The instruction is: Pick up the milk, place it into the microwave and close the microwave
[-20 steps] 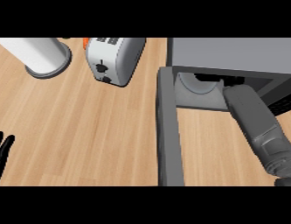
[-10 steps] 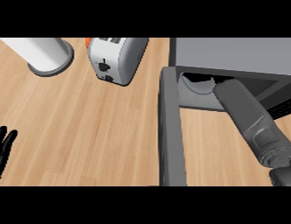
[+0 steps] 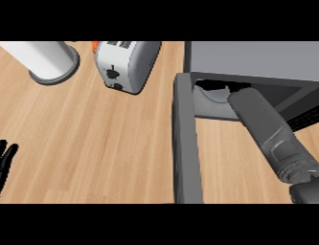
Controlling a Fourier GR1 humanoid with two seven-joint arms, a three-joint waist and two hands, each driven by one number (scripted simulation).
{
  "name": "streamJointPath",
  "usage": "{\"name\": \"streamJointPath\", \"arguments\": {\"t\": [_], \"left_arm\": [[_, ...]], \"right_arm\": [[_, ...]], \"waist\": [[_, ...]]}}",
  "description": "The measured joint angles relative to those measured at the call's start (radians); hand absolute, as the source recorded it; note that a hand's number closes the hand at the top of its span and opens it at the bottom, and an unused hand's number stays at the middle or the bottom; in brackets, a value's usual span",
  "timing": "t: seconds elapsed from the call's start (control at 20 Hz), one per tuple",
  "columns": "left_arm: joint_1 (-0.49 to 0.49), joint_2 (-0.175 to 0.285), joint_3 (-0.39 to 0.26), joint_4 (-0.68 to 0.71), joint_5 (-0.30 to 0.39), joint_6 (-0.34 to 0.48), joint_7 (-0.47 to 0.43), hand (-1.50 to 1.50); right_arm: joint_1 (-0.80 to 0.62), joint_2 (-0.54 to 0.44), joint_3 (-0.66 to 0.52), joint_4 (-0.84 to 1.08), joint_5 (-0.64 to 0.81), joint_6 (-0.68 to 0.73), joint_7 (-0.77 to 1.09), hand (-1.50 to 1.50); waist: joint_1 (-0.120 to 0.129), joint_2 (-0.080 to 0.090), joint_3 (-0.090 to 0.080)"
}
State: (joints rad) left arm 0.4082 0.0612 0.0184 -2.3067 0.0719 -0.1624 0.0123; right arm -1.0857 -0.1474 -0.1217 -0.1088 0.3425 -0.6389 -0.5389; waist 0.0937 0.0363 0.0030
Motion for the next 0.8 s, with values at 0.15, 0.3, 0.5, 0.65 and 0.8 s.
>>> {"name": "streamJointPath", "arguments": {"t": [0.15, 0.3, 0.5, 0.65, 0.8], "left_arm": [[0.006, -0.006, -0.010, 0.006, -0.014, 0.000, -0.008, -1.50], [0.020, -0.013, -0.030, -0.003, -0.031, -0.001, -0.007, -1.50], [0.031, -0.014, -0.035, -0.008, -0.037, -0.007, -0.012, -1.50], [0.047, -0.021, -0.044, -0.018, -0.041, -0.007, -0.016, -1.50], [0.046, -0.021, -0.044, -0.022, -0.042, -0.008, -0.009, -1.50]], "right_arm": [[0.000, -0.006, -0.016, -0.002, -0.011, -0.010, -0.006, -1.50], [0.002, -0.020, -0.033, -0.006, -0.024, -0.014, -0.016, -1.50], [0.011, -0.039, -0.046, -0.009, -0.031, -0.018, -0.039, -1.50], [0.011, -0.050, -0.052, -0.007, -0.032, -0.015, -0.049, -1.50], [0.016, -0.057, -0.066, -0.012, -0.041, -0.017, -0.067, -1.50]], "waist": [[-0.006, -0.002, 0.000], [-0.009, -0.003, 0.000], [-0.010, -0.002, 0.001], [-0.011, 0.001, 0.003], [-0.011, 0.004, 0.004]]}}
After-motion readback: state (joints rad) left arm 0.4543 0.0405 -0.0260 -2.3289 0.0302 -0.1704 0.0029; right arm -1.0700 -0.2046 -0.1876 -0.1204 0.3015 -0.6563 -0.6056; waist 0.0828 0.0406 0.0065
